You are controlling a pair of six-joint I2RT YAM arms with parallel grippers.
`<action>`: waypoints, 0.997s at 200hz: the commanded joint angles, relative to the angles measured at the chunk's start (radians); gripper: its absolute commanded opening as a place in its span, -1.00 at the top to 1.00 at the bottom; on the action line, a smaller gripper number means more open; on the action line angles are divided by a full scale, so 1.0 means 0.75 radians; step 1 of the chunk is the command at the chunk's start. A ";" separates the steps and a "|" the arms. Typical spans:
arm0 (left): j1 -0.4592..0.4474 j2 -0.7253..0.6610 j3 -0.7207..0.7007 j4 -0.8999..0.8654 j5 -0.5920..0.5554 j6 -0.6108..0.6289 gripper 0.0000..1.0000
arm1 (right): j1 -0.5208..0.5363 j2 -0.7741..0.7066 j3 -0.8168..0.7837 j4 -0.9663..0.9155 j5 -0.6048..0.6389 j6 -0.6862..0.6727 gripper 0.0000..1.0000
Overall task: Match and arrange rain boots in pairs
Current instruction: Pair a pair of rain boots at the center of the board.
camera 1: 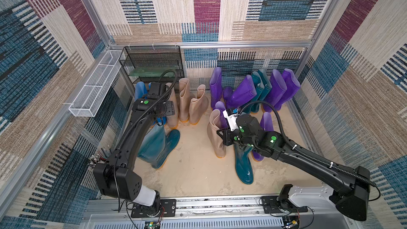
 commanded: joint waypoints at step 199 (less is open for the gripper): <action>-0.027 -0.089 0.352 -0.025 0.337 0.067 1.00 | -0.022 0.009 0.058 0.008 0.034 -0.050 1.00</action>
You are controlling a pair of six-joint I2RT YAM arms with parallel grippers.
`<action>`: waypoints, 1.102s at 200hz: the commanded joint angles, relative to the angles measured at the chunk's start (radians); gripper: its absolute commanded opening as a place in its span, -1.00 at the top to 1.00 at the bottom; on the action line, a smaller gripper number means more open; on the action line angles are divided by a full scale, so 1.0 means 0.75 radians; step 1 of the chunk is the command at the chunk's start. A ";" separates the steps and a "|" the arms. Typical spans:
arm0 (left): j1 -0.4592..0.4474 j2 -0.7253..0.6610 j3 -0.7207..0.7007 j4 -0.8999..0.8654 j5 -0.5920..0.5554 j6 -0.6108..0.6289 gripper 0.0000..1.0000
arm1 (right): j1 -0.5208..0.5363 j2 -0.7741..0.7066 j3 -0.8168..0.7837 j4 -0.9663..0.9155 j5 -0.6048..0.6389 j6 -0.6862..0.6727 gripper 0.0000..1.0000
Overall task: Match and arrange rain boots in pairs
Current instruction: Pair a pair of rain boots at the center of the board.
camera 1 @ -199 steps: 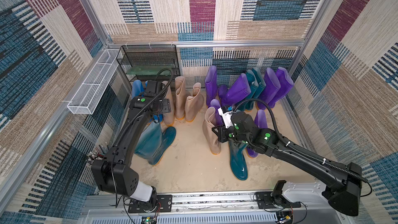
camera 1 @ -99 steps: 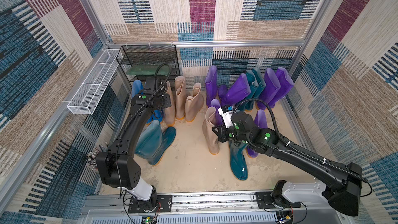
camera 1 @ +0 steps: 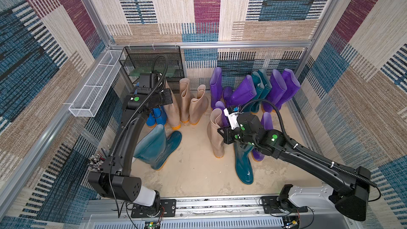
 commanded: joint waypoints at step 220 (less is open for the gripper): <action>-0.494 -0.220 -0.391 0.093 0.132 0.102 1.00 | 0.017 -0.090 -0.071 0.079 -0.111 0.090 1.00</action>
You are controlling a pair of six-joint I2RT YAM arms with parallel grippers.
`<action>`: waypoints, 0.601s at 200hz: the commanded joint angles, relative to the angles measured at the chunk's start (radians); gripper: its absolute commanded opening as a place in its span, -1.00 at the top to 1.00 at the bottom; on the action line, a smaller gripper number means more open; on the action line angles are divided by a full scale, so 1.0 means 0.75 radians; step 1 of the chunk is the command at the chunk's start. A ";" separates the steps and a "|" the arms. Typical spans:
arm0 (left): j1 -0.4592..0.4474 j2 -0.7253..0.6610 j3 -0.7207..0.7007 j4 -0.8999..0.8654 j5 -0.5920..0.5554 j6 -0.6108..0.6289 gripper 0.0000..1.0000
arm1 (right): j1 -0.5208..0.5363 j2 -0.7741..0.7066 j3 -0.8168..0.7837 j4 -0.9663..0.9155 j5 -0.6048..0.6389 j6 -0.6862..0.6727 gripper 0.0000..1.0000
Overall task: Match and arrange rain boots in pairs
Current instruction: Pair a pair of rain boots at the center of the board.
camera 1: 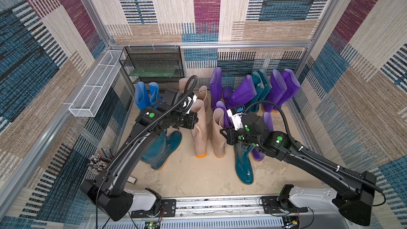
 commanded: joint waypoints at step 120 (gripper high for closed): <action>-0.142 -0.375 -0.441 0.209 -0.215 -0.119 1.00 | 0.036 -0.158 -0.104 -0.104 -0.051 0.084 1.00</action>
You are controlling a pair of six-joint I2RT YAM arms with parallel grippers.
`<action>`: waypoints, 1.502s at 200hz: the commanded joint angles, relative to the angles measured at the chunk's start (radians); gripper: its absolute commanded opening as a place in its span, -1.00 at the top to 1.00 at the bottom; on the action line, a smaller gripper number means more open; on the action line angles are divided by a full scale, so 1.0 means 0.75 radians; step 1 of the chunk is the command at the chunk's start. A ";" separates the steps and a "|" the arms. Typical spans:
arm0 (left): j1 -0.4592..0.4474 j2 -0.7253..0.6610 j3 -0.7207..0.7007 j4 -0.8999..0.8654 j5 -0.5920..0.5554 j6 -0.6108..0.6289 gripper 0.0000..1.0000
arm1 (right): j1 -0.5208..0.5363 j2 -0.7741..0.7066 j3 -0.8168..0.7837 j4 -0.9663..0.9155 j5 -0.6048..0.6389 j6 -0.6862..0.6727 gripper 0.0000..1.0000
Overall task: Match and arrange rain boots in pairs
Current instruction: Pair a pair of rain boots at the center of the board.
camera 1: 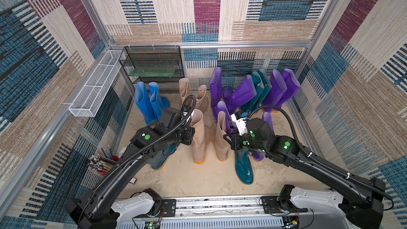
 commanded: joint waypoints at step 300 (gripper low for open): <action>-0.114 -0.023 -0.246 0.487 0.127 -0.253 1.00 | 0.002 0.142 0.100 0.030 -0.178 0.042 1.00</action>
